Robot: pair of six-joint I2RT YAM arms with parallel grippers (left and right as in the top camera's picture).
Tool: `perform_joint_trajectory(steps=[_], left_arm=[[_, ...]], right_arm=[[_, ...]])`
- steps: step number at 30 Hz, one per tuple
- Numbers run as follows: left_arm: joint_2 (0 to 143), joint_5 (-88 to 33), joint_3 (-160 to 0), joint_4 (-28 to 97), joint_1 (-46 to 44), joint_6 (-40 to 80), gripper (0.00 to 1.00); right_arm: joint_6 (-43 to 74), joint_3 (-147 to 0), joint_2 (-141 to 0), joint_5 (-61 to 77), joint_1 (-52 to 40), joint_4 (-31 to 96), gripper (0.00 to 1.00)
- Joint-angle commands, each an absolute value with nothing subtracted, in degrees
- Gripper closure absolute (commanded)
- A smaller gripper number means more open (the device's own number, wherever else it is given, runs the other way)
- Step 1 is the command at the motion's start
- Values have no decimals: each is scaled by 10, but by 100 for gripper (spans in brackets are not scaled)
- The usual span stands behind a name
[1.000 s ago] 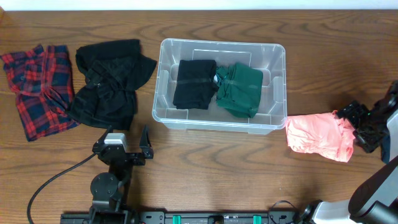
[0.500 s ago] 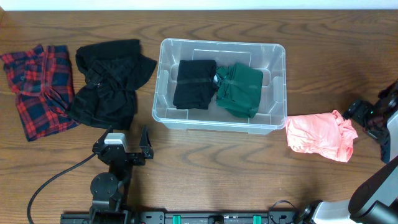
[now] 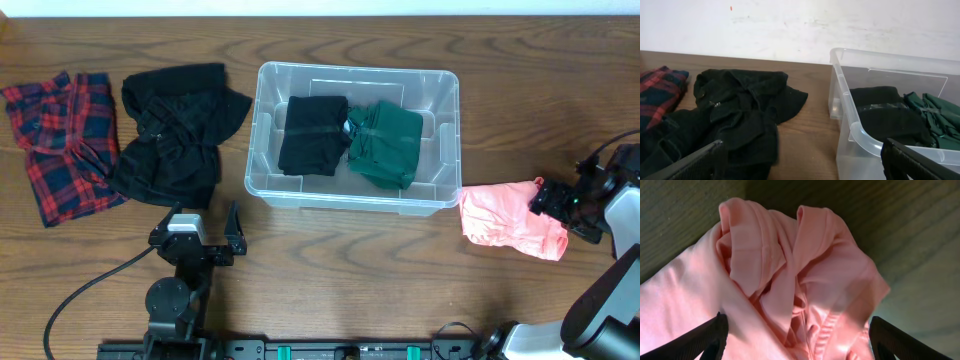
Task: Pack container
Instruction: 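Grasp the pink shirt with the right gripper and lift it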
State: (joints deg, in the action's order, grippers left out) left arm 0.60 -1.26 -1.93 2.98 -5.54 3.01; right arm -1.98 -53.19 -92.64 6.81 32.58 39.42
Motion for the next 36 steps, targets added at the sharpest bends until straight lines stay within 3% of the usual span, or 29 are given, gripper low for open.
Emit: perform_joint_trajectory(steps=[1,7,11,15,20,27,36], left_arm=[[3,-4,-2,41,-58,31,2],[3,-4,-2,41,-58,31,2],[3,-4,-2,41,-58,31,2],[3,-4,-2,41,-58,31,2],[3,-4,-2,41,-58,31,2],[3,-4,-2,41,-58,31,2],[3,-4,-2,41,-58,31,2]], right_arm=[[-21,-506,-930,80,329,379,14],[-10,-463,-930,79,329,336,21],[-7,-460,-930,80,329,327,37],[7,-460,-930,83,329,323,61],[8,-461,-930,135,329,314,99],[45,-500,-927,197,329,314,99],[60,-681,-902,349,329,422,99]])
